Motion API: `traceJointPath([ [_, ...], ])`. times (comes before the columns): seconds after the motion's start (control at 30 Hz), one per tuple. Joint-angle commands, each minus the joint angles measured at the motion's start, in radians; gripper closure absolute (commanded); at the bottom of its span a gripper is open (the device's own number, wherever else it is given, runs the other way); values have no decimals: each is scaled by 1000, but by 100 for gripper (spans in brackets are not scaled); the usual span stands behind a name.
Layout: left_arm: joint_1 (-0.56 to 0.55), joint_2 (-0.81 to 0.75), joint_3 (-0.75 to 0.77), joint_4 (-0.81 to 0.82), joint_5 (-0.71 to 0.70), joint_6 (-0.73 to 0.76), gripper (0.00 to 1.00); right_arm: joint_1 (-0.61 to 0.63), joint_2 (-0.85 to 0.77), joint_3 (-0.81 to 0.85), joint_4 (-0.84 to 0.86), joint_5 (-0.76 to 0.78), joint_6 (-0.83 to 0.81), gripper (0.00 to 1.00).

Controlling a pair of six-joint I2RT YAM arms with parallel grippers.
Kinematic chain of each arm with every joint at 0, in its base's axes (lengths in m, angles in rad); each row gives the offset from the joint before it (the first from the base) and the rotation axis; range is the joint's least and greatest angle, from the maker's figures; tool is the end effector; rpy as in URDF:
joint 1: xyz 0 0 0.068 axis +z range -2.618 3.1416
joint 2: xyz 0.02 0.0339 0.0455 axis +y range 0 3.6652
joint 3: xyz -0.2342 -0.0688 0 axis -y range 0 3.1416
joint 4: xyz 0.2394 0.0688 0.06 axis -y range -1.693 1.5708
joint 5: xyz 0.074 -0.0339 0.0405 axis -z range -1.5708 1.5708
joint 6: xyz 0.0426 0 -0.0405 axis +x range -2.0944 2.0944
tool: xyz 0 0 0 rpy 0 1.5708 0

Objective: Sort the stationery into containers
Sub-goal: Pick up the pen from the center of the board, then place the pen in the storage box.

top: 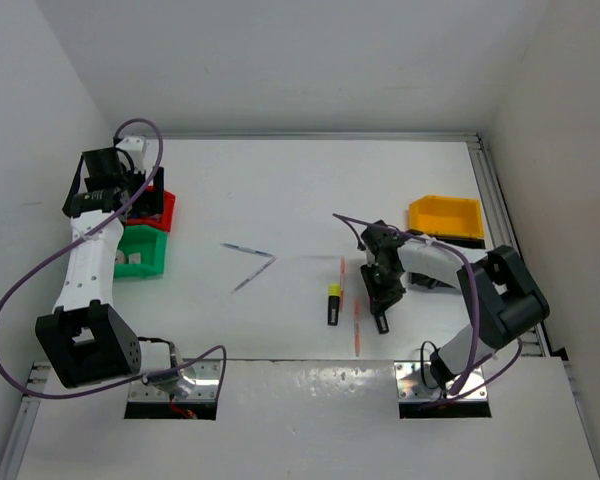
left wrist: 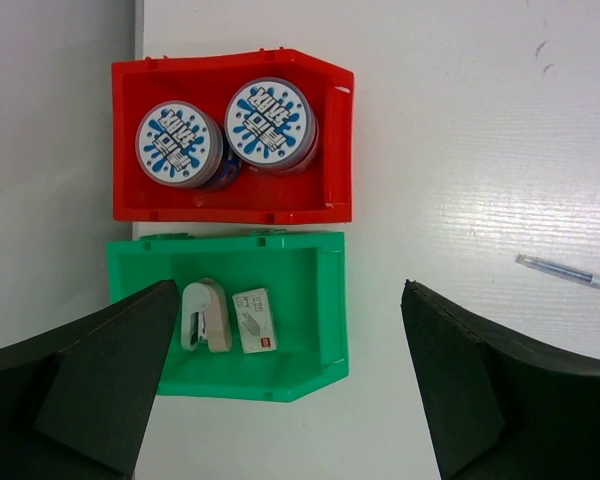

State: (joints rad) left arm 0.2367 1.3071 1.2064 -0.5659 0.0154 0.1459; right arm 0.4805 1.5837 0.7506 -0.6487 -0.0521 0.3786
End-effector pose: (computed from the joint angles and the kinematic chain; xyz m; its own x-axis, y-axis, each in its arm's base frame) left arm 0.2867 0.0685 0.3031 -0.6271 -0.0017 -0.7790 -0.1330 0.9856 0.1048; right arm 0.2107 0.1123 0.0948 -0.9928 -0.1013 -0.0634 -0.1063 0.9910 0.0810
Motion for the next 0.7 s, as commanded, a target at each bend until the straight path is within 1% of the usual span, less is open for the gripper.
traceJointPath([
  [0.0, -11, -11, 2, 28, 11, -5, 0, 4, -46, 62, -2, -32, -64, 96],
  [0.03, -10, -12, 2, 27, 23, -3, 0, 0, -56, 100, -12, -60, -90, 100],
  [0.07, -10, -15, 2, 26, 34, 10, 0, 0, -68, 128, -46, -81, -113, 100],
  [0.1, -8, -23, 1, 26, 64, 23, 0, -2, -94, 163, -66, -110, -174, 100],
  [0.13, -8, -31, -1, 26, 78, 32, 0, -9, -106, 235, -89, -117, -206, 100],
  [0.17, -10, -37, -7, 35, 89, 40, 0, -22, -122, 269, -127, -126, -236, 100],
  [0.2, -11, -51, -16, 40, 119, 46, 0, -39, -134, 308, -144, -141, -300, 100],
  [0.23, -11, -60, -21, 43, 139, 55, 0, -77, -163, 367, -153, -153, -331, 100],
  [0.27, -11, -77, -24, 53, 167, 66, 0, -101, -178, 395, -163, -157, -416, 100],
  [0.3, -13, -84, -33, 57, 181, 70, 0, -123, -194, 418, -169, -158, -461, 100],
  [0.33, -16, -100, -48, 70, 192, 73, 0, -161, -221, 453, -169, -135, -560, 100],
  [0.43, -20, -112, -70, 78, 222, 86, 0, -246, -255, 472, -190, -105, -758, 100],
  [0.47, -23, -111, -70, 75, 225, 90, 0, -267, -263, 466, -196, -98, -865, 100],
  [0.5, -25, -109, -68, 72, 230, 90, 0, -292, -269, 457, -198, -92, -910, 100],
  [0.53, -28, -108, -67, 67, 232, 93, 0, -337, -278, 429, -201, -92, -958, 100],
  [0.57, -34, -108, -64, 67, 235, 95, 0, -391, -300, 391, -195, -110, -1039, 100],
  [0.6, -36, -106, -62, 67, 235, 95, 0, -391, -312, 391, -186, -129, -1078, 100],
  [0.63, -40, -108, -62, 70, 233, 95, 0, -445, -323, 348, -171, -144, -1121, 100],
  [0.67, -43, -106, -56, 75, 230, 95, 0, -465, -338, 323, -163, -169, -1197, 100],
])
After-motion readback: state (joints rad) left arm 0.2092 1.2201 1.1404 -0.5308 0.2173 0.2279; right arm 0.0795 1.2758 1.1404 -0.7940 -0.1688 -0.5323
